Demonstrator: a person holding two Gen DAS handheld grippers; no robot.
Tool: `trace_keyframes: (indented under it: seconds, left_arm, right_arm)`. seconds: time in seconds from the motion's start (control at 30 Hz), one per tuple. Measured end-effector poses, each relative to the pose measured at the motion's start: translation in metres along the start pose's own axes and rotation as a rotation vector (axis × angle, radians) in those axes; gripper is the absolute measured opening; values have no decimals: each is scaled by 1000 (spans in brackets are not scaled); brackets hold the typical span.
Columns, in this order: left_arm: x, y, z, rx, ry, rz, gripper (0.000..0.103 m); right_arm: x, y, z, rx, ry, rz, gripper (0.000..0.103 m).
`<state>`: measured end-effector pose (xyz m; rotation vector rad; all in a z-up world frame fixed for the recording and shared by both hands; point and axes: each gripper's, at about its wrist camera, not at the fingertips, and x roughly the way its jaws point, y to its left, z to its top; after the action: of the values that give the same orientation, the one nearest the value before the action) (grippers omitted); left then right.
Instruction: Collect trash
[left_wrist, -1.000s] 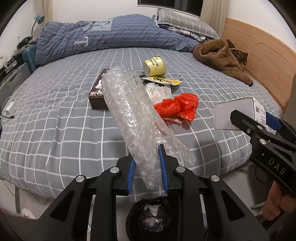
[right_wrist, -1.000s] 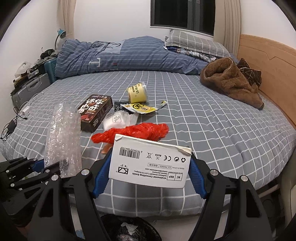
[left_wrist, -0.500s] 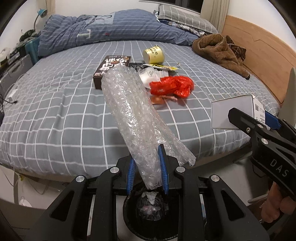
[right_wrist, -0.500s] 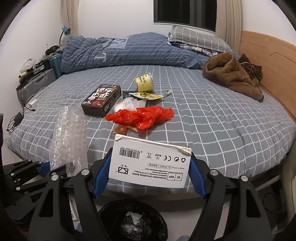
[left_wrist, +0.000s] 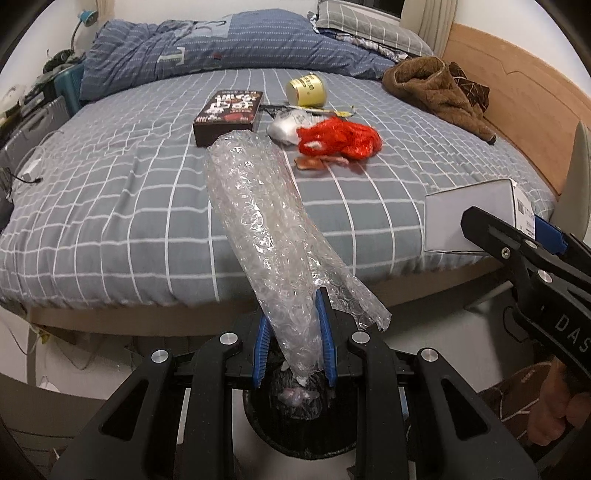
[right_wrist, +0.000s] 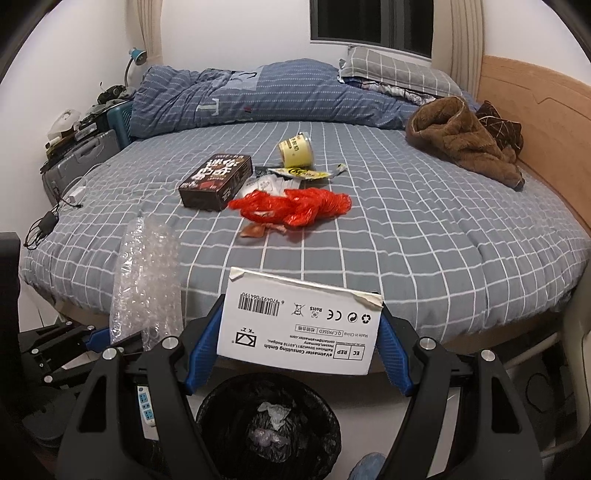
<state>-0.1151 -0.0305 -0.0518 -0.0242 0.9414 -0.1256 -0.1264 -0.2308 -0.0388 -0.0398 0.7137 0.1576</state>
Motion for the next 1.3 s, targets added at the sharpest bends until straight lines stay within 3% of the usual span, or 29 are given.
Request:
trace_keyframes:
  seconds: [0.93, 1.3]
  left_arm:
    - [-18, 9, -63, -66, 94, 18, 23]
    - [23, 25, -100, -70, 161, 14, 23]
  right_arm:
    - [-31, 13, -52, 18, 89, 17, 71]
    - [22, 21, -102, -3, 244, 43, 71]
